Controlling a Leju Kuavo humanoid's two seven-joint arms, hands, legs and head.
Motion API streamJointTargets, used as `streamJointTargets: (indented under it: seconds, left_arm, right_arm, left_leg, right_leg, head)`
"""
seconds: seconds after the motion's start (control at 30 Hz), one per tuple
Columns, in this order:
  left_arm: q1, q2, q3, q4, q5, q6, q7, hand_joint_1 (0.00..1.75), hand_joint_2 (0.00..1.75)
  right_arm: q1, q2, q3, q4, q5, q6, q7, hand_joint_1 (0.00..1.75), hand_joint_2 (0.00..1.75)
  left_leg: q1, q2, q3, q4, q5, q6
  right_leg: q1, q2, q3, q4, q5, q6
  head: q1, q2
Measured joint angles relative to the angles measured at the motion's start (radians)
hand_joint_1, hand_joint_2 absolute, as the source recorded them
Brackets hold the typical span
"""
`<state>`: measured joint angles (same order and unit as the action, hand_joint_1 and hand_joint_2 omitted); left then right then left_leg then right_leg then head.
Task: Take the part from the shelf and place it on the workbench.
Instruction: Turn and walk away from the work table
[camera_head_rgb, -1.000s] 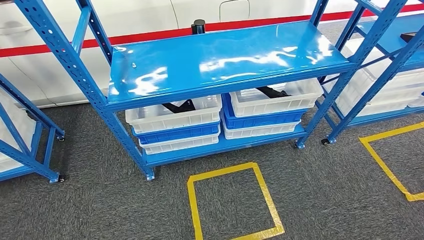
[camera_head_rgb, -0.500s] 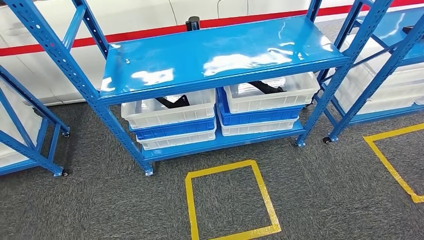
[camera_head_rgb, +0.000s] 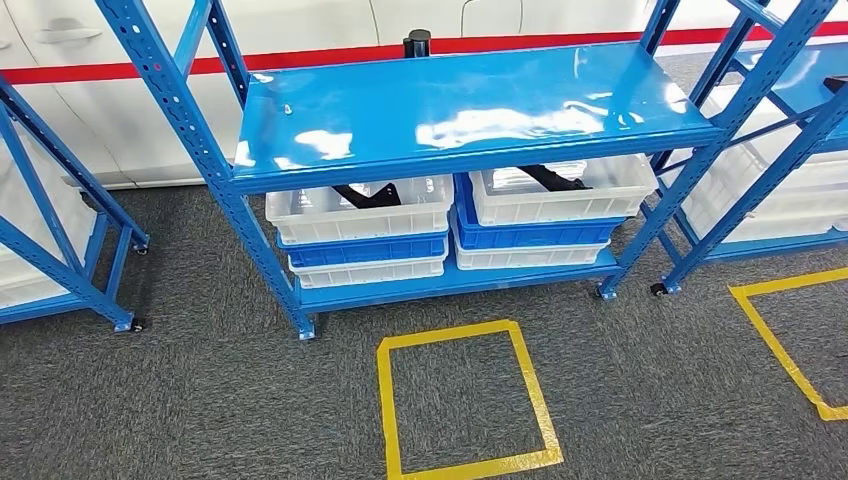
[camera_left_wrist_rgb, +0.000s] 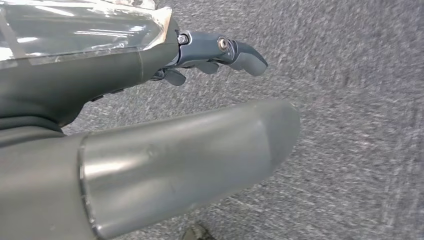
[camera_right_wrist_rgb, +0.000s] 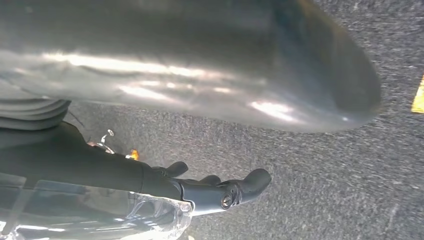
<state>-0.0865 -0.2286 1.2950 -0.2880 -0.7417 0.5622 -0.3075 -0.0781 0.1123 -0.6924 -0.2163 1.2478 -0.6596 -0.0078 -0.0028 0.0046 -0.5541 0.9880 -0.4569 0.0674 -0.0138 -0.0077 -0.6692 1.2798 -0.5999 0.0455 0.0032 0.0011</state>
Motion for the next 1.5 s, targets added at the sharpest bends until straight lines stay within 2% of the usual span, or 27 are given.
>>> streamJointTargets:
  seconds: [0.03,0.07,0.1,0.13,0.17,0.2,0.3,0.33,0.4,0.47,0.5,0.53,0.57,0.63,0.7,0.8,0.87,0.9,0.97,1.0,1.03,1.07,1.13,1.2,1.3,1.43,1.5]
  left_arm:
    - [0.0,-0.001,0.0,0.0,0.0,0.0,0.0,0.0,0.0]
    - [0.001,-0.002,0.0,0.0,0.0,0.0,0.0,0.0,0.0]
    - [0.0,-0.002,0.0,0.0,0.0,0.0,0.0,0.0,0.0]
    - [0.0,-0.003,0.0,0.0,0.0,0.0,0.0,0.0,0.0]
    - [0.0,-0.003,0.0,0.0,0.0,0.0,0.0,0.0,0.0]
    - [0.0,-0.004,0.0,0.0,0.0,0.0,0.0,0.0,0.0]
    - [0.001,-0.004,0.0,0.0,0.0,0.001,0.0,0.0,0.0]
    - [0.001,-0.003,0.0,0.0,0.0,0.002,0.001,0.0,0.0]
    - [0.002,-0.003,0.0,0.0,0.0,0.004,0.001,0.0,0.0]
    - [0.002,-0.003,0.0,0.0,0.001,0.006,0.0,0.0,0.0]
    - [0.002,-0.003,0.0,0.0,0.002,0.006,0.0,0.0,0.0]
    - [0.003,-0.003,0.0,0.0,0.004,0.006,0.0,0.0,0.0]
    - [0.003,-0.003,0.0,0.0,0.005,0.006,0.0,0.0,0.0]
    - [0.003,-0.003,0.0,0.0,0.007,0.005,-0.002,0.0,0.0]
    - [0.002,-0.003,0.0,0.0,0.007,0.004,-0.004,0.0,0.0]
    - [0.002,-0.002,0.0,0.0,0.007,0.003,-0.005,0.0,0.0]
    - [0.001,-0.002,0.0,0.0,0.007,0.003,-0.006,0.0,0.0]
    - [0.001,-0.003,0.0,0.0,0.007,0.003,-0.007,0.0,0.0]
    - [0.0,-0.003,0.0,0.0,0.009,0.003,-0.01,0.0,0.0]
    - [0.0,-0.003,0.0,0.0,0.012,0.003,-0.013,0.0,0.0]
    - [0.001,-0.003,0.0,0.0,0.016,0.003,-0.017,0.0,0.0]
    - [0.001,-0.003,0.0,0.0,0.019,0.003,-0.019,0.0,0.0]
    - [0.001,-0.004,0.0,0.0,0.023,0.003,-0.02,0.0,0.0]
    - [0.0,-0.004,0.0,0.0,0.025,0.003,-0.02,0.0,0.0]
    - [0.001,-0.004,0.0,0.0,0.026,0.003,-0.021,0.0,0.0]
    - [0.001,-0.002,0.0,0.0,0.029,0.006,-0.021,0.0,0.0]
    - [0.0,-0.005,0.0,0.001,0.031,0.011,-0.02,0.0,0.0]
  right_arm:
    - [0.0,-0.001,0.0,0.0,0.0,0.0,0.0,0.0,0.0]
    - [0.001,-0.002,0.0,0.0,0.0,0.0,0.0,0.0,0.0]
    - [0.0,-0.004,0.0,0.0,0.0,0.0,0.0,0.0,0.0]
    - [-0.001,-0.004,0.0,0.0,0.0,0.0,0.0,0.0,0.0]
    - [-0.002,-0.005,0.0,0.0,0.0,0.001,0.0,0.0,0.0]
    - [-0.002,-0.005,0.0,0.0,0.0,0.001,0.0,0.0,0.0]
    - [-0.002,-0.005,0.0,0.0,0.0,0.001,0.0,0.0,0.0]
    - [-0.002,-0.006,0.0,0.0,0.0,0.001,0.0,0.0,0.0]
    - [-0.004,-0.005,0.0,0.0,0.002,0.001,0.0,0.0,0.0]
    - [-0.002,-0.005,0.0,0.0,0.001,0.001,-0.004,0.0,0.0]
    - [-0.001,-0.005,0.0,0.0,-0.002,0.001,-0.007,0.0,0.0]
    - [-0.001,-0.005,0.0,0.0,-0.006,0.001,-0.01,0.0,0.0]
    - [-0.001,-0.006,0.0,0.0,-0.01,0.0,-0.014,0.0,0.0]
    - [-0.002,-0.005,-0.001,0.0,-0.021,0.0,-0.021,0.0,0.0]
    - [-0.003,-0.005,-0.003,0.0,-0.032,-0.002,-0.028,0.0,0.0]
    - [-0.004,-0.005,-0.008,0.0,-0.038,-0.003,-0.034,0.0,0.0]
    - [-0.004,-0.005,-0.012,0.0,-0.039,-0.004,-0.036,0.0,0.0]
    - [-0.004,-0.005,-0.013,0.0,-0.039,-0.004,-0.036,0.0,0.0]
    - [-0.003,-0.005,-0.016,0.0,-0.04,-0.004,-0.037,0.0,0.0]
    - [-0.003,-0.005,-0.017,0.0,-0.042,-0.004,-0.039,0.0,0.0]
    - [-0.003,-0.005,-0.018,0.0,-0.046,-0.004,-0.041,0.0,0.0]
    - [-0.003,-0.005,-0.02,0.0,-0.051,-0.003,-0.043,0.0,0.0]
    - [-0.004,-0.006,-0.023,0.0,-0.057,-0.003,-0.046,0.0,0.0]
    - [-0.008,-0.006,-0.024,0.0,-0.058,-0.003,-0.048,0.0,0.0]
    - [-0.008,-0.005,-0.026,0.0,-0.062,-0.003,-0.051,0.0,0.0]
    - [-0.011,-0.002,-0.031,0.0,-0.062,-0.002,-0.054,0.0,0.0]
    - [-0.015,-0.002,-0.032,0.0,-0.057,-0.001,-0.053,0.0,0.0]
  left_leg:
    - [0.0,-0.001,-0.004,0.001,0.003,-0.002]
    - [0.001,-0.003,-0.006,0.002,0.005,-0.005]
    - [0.002,-0.005,-0.008,0.005,0.007,-0.007]
    - [0.0,-0.006,-0.012,0.01,0.007,-0.012]
    - [-0.001,-0.008,-0.015,0.015,0.007,-0.016]
    - [-0.003,-0.008,-0.018,0.019,0.008,-0.021]
    - [-0.002,-0.01,-0.023,0.024,0.01,-0.036]
    - [0.0,-0.009,-0.029,0.036,-0.002,-0.041]
    - [0.005,-0.009,-0.062,0.115,-0.064,-0.053]
    - [0.01,-0.008,-0.113,0.243,-0.137,-0.063]
    - [0.012,-0.008,-0.128,0.286,-0.154,-0.066]
    - [0.014,-0.008,-0.125,0.295,-0.15,-0.067]
    - [0.015,-0.008,-0.102,0.264,-0.129,-0.066]
    - [0.015,-0.007,-0.019,0.127,-0.071,-0.059]
    - [0.01,-0.008,0.034,0.028,-0.044,-0.05]
    - [0.003,-0.008,0.032,0.01,-0.035,-0.033]
    - [0.005,-0.006,0.027,-0.002,-0.019,-0.015]
    - [0.006,-0.005,0.023,-0.007,-0.012,-0.008]
    - [0.002,-0.004,0.01,-0.007,-0.003,0.0]
    - [0.0,-0.005,0.004,-0.007,0.0,0.001]
    - [-0.002,-0.005,-0.002,-0.006,0.004,0.001]
    - [-0.003,-0.006,-0.005,-0.006,0.008,0.0]
    - [-0.004,-0.008,-0.008,-0.003,0.013,-0.004]
    - [-0.009,-0.008,-0.012,0.003,0.013,-0.011]
    - [-0.012,-0.008,-0.017,0.009,0.009,-0.005]
    - [-0.011,-0.007,-0.004,-0.018,0.027,0.009]
    - [-0.004,0.0,0.021,-0.07,0.054,0.021]
  right_leg:
    - [-0.001,0.0,0.01,-0.005,0.003,0.009]
    - [-0.003,0.0,0.042,-0.054,0.021,0.021]
    - [-0.005,0.001,0.087,-0.129,0.045,0.031]
    - [-0.005,0.002,0.126,-0.198,0.065,0.035]
    - [-0.005,0.003,0.152,-0.249,0.08,0.031]
    - [-0.003,0.005,0.163,-0.273,0.086,0.022]
    - [-0.003,0.004,0.157,-0.277,0.095,-0.008]
    - [-0.006,0.003,0.156,-0.278,0.1,-0.017]
    - [-0.012,0.001,0.149,-0.28,0.11,-0.03]
    - [-0.011,-0.002,0.138,-0.279,0.118,-0.035]
    - [-0.011,-0.004,0.133,-0.278,0.121,-0.035]
    - [-0.011,-0.005,0.13,-0.278,0.124,-0.034]
    - [-0.011,-0.005,0.128,-0.278,0.126,-0.032]
    - [-0.011,-0.006,0.128,-0.278,0.129,-0.028]
    - [-0.006,-0.007,0.125,-0.277,0.134,-0.02]
    - [-0.006,-0.008,0.118,-0.279,0.143,-0.002]
    - [-0.006,-0.006,0.1,-0.249,0.122,0.001]
    - [-0.005,-0.005,0.08,-0.204,0.094,-0.003]
    - [-0.005,-0.001,0.027,-0.073,0.028,-0.013]
    - [-0.005,0.0,0.008,-0.02,0.007,-0.012]
    - [-0.005,0.0,0.007,0.0,0.0,-0.007]
    - [-0.005,0.001,0.028,-0.023,0.009,0.0]
    - [-0.005,0.001,0.115,-0.165,0.052,0.013]
    - [-0.003,0.002,0.178,-0.281,0.08,0.009]
    - [-0.001,0.003,0.185,-0.307,0.086,-0.005]
    - [-0.007,0.002,0.19,-0.32,0.099,0.005]
    - [0.0,0.005,0.178,-0.294,0.083,0.0]
  head:
    - [0.0,0.0]
    - [0.0,0.0]
    - [0.0,0.0]
    - [0.0,0.0]
    - [0.0,0.0]
    - [0.0,0.0]
    - [-0.001,0.0]
    - [-0.002,0.0]
    - [-0.006,0.0]
    - [-0.009,0.0]
    - [-0.009,0.0]
    - [-0.009,0.0]
    - [-0.009,0.0]
    - [-0.009,0.0]
    - [-0.008,0.0]
    - [-0.008,0.0]
    - [-0.006,0.0]
    - [-0.004,0.0]
    - [0.0,0.0]
    - [0.0,0.0]
    - [0.0,0.0]
    - [0.0,0.0]
    - [0.0,0.0]
    - [-0.001,0.0]
    - [-0.004,0.0]
    - [-0.005,0.0]
    - [-0.006,0.0]
